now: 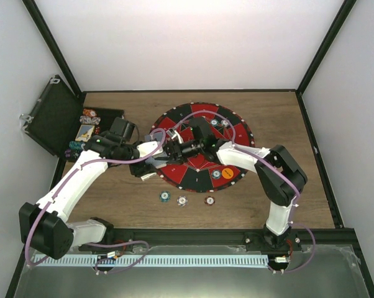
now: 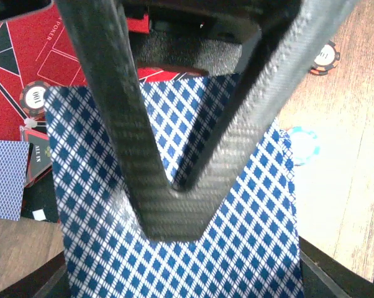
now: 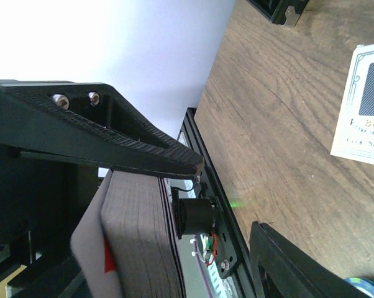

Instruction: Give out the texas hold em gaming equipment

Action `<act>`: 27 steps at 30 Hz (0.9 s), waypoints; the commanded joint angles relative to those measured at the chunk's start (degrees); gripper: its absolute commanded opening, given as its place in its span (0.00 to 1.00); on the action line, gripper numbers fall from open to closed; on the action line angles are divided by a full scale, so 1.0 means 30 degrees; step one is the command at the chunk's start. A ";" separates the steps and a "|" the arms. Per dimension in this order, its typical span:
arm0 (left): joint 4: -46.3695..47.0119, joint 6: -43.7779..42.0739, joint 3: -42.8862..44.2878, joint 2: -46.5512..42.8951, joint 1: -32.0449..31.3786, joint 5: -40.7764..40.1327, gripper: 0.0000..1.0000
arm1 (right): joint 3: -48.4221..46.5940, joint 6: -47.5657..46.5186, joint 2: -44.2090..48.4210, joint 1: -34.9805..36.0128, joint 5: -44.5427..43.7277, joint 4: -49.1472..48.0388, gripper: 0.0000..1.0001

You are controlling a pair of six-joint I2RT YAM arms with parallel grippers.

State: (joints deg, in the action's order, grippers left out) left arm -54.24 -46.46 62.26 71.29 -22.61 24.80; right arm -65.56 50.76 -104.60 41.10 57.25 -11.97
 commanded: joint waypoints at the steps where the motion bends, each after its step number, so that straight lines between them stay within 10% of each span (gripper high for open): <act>1: -0.0063 0.0055 0.0780 -0.0184 -0.0022 0.0611 0.12 | 0.0517 -0.0922 0.0622 -0.0706 -0.0577 0.1391 0.54; 27: 0.0090 0.0025 0.0365 -0.0033 -0.0020 0.0088 0.12 | 0.0207 -0.2318 0.3172 -0.1392 -0.1999 0.4229 0.14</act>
State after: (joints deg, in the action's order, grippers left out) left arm -54.92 -46.46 62.30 71.33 -22.61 23.94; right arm -64.42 45.30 -96.95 37.63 53.28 -2.31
